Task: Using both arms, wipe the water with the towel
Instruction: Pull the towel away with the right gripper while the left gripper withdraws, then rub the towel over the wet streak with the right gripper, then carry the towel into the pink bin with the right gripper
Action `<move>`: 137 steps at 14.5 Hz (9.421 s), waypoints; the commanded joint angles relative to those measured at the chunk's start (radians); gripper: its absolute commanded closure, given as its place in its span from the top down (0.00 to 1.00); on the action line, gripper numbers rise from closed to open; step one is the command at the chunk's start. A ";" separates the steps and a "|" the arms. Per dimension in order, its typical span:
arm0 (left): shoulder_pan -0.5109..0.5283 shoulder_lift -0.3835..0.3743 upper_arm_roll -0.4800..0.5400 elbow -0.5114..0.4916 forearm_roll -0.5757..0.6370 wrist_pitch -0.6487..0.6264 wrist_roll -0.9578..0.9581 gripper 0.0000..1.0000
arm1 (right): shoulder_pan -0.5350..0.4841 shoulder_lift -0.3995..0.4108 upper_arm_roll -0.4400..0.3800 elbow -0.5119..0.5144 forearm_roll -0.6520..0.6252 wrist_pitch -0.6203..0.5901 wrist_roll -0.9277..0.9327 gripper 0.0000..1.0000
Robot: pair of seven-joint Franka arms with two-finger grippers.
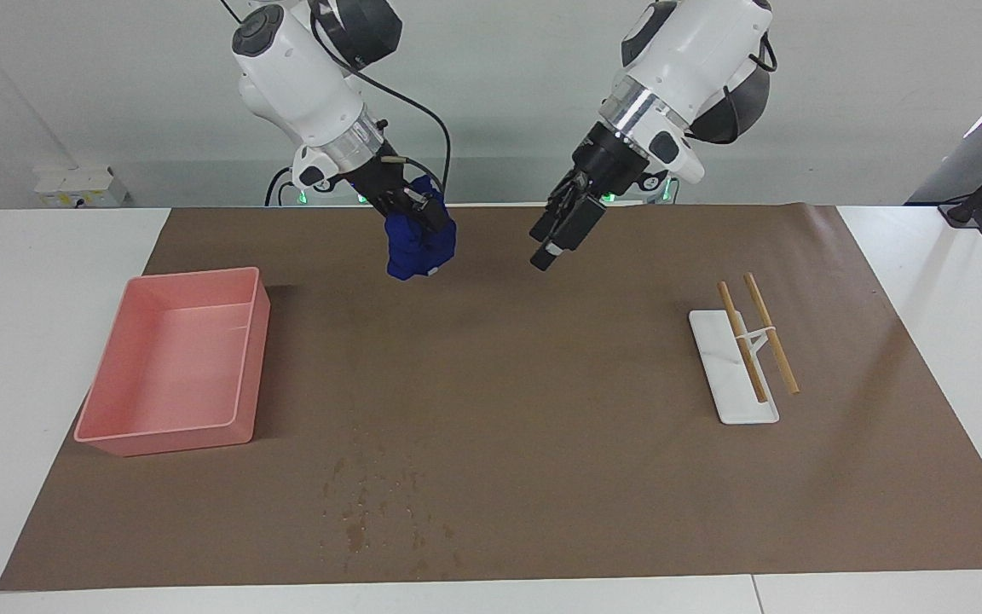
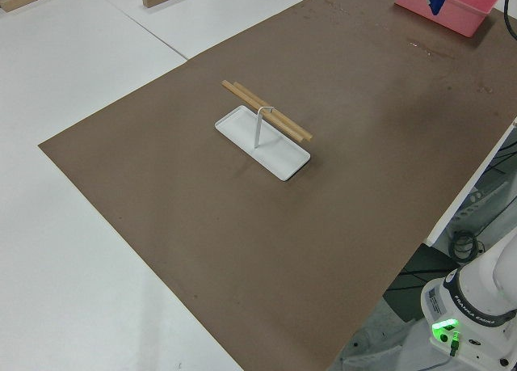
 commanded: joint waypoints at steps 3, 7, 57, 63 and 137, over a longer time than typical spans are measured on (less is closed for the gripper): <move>0.050 -0.040 -0.004 -0.063 0.168 -0.125 0.361 1.00 | -0.081 -0.044 0.007 -0.091 -0.152 -0.043 -0.368 0.00; 0.117 -0.059 -0.004 -0.050 0.267 -0.349 0.687 1.00 | -0.070 -0.041 0.010 -0.186 -0.286 -0.008 -0.568 0.00; 0.216 -0.152 0.165 -0.063 0.406 -0.702 1.483 1.00 | -0.136 0.381 0.012 -0.272 -0.320 0.437 -0.735 0.00; 0.222 -0.152 0.159 -0.064 0.406 -0.684 1.484 1.00 | -0.109 0.318 0.012 -0.367 -0.280 0.310 -0.714 0.00; 0.226 -0.152 0.162 -0.066 0.406 -0.698 1.478 1.00 | -0.237 0.030 0.000 0.005 -0.326 -0.322 -0.842 0.00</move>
